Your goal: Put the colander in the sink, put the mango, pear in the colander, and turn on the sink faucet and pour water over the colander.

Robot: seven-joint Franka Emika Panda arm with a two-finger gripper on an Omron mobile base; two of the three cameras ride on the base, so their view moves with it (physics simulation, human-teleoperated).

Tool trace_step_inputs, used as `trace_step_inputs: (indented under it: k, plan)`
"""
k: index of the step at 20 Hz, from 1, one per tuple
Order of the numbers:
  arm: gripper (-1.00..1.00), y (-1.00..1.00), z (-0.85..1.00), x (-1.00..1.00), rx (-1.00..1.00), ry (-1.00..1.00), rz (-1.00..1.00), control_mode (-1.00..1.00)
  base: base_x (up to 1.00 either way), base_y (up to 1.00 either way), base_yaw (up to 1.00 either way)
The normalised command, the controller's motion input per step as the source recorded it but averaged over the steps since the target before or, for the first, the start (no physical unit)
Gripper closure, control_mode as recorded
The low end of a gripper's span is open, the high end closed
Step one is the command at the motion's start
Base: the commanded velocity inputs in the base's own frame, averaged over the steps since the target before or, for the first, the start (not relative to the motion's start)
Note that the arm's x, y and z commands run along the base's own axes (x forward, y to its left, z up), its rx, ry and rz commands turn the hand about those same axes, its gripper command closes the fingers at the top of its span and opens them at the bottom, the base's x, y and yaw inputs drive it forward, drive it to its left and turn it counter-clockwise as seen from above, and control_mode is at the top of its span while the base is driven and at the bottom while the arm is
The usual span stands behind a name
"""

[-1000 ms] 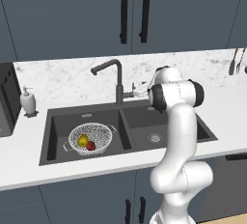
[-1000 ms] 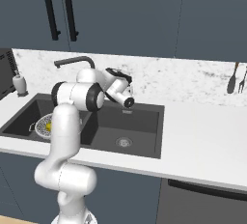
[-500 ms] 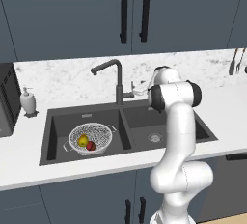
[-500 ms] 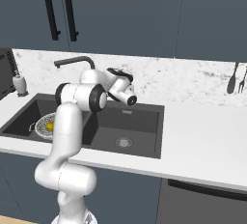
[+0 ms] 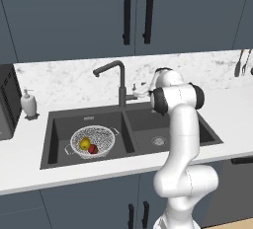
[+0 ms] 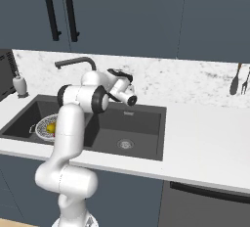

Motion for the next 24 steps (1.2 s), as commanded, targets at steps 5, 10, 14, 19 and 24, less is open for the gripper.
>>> trace_step_inputs:
  k: [5,10,14,19,24]
  plan:
    - [-1.0,0.15,0.0,0.1,-0.06,0.0,0.0,-1.0,0.0,0.0,0.0]
    - [-1.0,0.06,0.0,0.28,-0.05,0.0,0.0,-1.0,0.0,0.0,0.0]
    - [-1.0,0.02,0.0,0.36,-0.04,0.0,0.0,-1.0,0.0,0.0,0.0]
    - [-1.0,0.0,0.0,0.38,-0.01,0.0,0.0,-1.0,0.0,0.0,0.0]
    - [-1.0,0.19,-0.04,0.28,0.0,0.0,0.0,-1.0,0.0,0.0,0.0]
